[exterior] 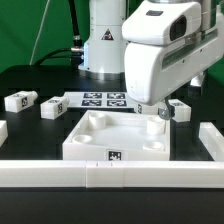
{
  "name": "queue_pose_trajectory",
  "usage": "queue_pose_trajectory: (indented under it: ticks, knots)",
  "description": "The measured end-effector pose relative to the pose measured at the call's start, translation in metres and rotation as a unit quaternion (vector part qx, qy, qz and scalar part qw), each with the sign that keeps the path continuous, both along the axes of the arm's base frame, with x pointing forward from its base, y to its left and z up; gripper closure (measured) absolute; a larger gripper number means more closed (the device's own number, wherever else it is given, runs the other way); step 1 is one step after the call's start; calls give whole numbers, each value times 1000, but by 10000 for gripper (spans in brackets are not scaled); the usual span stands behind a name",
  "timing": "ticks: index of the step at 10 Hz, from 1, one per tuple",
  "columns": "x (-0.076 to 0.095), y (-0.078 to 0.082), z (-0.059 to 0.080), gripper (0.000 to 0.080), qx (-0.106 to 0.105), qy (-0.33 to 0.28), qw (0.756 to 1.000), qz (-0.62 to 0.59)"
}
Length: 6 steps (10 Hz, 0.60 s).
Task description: Assemble one leg
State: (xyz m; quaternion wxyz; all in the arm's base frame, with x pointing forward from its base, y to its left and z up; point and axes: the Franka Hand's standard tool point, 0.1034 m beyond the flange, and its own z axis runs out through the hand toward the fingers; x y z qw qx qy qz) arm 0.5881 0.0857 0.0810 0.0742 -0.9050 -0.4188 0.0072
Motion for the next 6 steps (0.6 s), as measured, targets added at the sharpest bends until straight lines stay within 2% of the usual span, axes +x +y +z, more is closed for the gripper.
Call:
queue_pose_trajectory:
  ticks: [2, 4, 6]
  knots:
    - [-20, -6, -6, 150, -19, -19, 995, 99]
    - [-24, -9, -9, 150, -47, -16, 985, 163]
    - [-26, -14, -10, 150, -51, -7, 985, 165]
